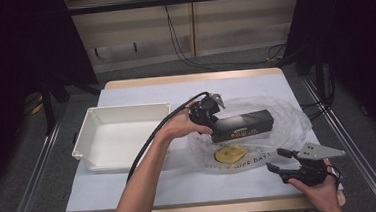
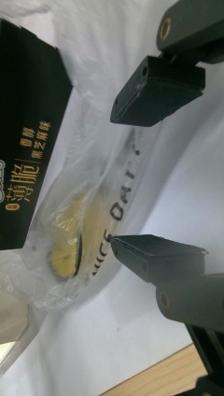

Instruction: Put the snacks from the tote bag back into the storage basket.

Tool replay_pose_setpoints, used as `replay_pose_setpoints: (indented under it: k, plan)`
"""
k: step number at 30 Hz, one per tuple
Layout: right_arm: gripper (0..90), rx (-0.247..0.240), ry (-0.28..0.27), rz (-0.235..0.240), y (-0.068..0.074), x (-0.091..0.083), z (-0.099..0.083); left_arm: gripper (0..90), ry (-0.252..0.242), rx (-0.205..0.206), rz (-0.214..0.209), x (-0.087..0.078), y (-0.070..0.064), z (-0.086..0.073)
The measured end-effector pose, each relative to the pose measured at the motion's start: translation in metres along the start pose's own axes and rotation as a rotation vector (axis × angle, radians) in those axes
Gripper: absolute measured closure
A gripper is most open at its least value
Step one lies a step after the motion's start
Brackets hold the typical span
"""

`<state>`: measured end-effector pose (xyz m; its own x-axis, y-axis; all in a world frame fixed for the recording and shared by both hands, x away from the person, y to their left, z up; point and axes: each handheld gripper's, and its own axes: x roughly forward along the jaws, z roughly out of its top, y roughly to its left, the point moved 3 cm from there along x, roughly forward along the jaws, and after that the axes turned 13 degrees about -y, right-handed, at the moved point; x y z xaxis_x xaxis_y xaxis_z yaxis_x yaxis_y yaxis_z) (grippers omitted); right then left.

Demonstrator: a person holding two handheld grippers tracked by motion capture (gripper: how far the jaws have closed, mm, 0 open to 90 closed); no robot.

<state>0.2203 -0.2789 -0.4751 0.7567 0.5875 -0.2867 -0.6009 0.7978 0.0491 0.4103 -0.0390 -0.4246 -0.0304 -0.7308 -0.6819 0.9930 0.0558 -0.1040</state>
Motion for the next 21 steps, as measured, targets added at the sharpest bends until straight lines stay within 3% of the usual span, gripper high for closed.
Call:
replay_pose_setpoints:
  k: [1,3,6,11,21]
  plan:
    - [34.6,0.000,0.001,0.002,0.000,0.000,0.000,43.1,0.025,0.004,-0.006,-0.001,0.001,0.001]
    - [34.6,0.003,0.003,0.002,0.000,0.000,0.000,43.2,0.038,0.002,0.006,-0.002,0.001,0.001]
    - [34.4,0.001,0.000,0.000,0.000,0.000,0.000,43.2,0.054,0.004,-0.006,-0.004,0.001,-0.001]
    - [34.2,-0.001,-0.001,0.001,0.000,0.000,0.000,43.2,0.054,0.029,-0.012,-0.009,-0.004,0.000]
    - [33.9,0.004,-0.002,0.001,0.001,0.000,0.001,43.2,-0.013,0.066,-0.009,-0.030,-0.018,0.008]
